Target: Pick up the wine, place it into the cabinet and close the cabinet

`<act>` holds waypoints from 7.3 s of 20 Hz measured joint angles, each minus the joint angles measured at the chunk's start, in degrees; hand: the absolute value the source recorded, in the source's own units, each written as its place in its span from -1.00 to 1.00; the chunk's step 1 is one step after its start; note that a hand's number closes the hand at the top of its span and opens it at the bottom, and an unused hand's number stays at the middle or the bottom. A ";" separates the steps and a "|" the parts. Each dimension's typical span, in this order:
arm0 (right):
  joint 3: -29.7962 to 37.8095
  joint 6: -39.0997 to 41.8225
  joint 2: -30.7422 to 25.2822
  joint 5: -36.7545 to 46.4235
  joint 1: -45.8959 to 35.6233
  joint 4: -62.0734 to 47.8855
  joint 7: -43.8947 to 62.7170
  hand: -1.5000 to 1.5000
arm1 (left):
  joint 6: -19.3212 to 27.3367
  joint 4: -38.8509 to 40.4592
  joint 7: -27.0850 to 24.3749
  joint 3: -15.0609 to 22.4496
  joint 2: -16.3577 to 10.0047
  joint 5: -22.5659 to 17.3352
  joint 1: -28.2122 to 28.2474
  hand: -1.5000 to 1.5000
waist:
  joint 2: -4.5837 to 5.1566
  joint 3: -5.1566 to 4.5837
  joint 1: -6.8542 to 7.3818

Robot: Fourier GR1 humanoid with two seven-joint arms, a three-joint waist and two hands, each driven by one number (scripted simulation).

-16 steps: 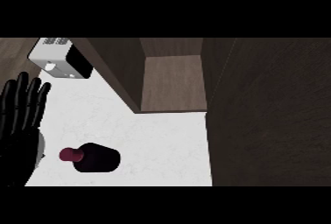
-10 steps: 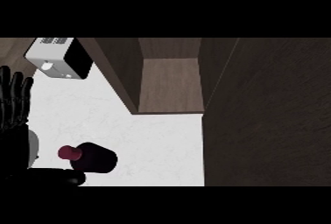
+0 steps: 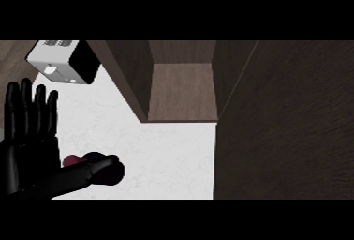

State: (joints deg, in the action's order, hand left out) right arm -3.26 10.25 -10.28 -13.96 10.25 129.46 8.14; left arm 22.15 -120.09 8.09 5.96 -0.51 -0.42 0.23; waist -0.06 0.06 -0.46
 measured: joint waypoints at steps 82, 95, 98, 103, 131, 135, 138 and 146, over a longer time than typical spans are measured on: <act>6.96 4.93 4.72 -3.98 -7.01 5.65 15.66 -1.00 | -8.92 31.88 -33.36 -6.15 -0.21 -13.69 20.03 -1.00 | 0.02 -0.07 0.47; 4.36 5.11 6.74 -0.68 -5.21 6.72 14.53 -1.00 | -14.08 53.87 -43.35 -11.59 -0.36 -15.54 9.60 -1.00 | 0.04 -0.07 0.34; 4.78 4.96 6.33 -1.18 -5.55 7.10 15.83 -1.00 | -14.69 57.07 -45.02 -12.31 -0.21 -16.01 8.15 -1.00 | 0.03 -0.08 0.35; 5.59 5.45 6.43 -1.11 -5.60 6.38 14.49 -1.00 | -16.93 63.28 -49.62 -12.26 0.05 -18.77 6.18 -1.00 | 0.04 -0.08 0.36; 6.17 5.84 6.44 -1.38 -6.04 6.50 15.69 -1.00 | -28.94 73.97 -59.53 -11.11 -1.52 -20.28 2.24 1.00 | -0.53 1.29 0.54; 7.27 5.74 5.84 -1.67 -7.39 5.43 15.72 -1.00 | -34.59 73.72 -59.40 -7.45 -4.08 -17.53 2.76 1.00 | -0.41 0.81 0.39; 6.83 5.47 6.30 -1.19 -7.11 5.51 15.70 -1.00 | -36.69 73.24 -59.74 -6.34 -4.93 -16.82 3.23 1.00 | -0.40 0.59 0.30; 8.77 6.80 5.87 -1.96 -6.89 3.27 13.33 -1.00 | -40.79 68.72 -58.22 -4.55 -6.06 -17.55 6.96 1.00 | -0.20 0.21 0.46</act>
State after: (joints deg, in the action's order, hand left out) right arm 5.51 17.05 -4.41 -15.92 3.36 132.72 21.47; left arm -18.64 -51.37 -50.13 1.41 -6.57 -17.97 7.19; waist -0.26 0.28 0.01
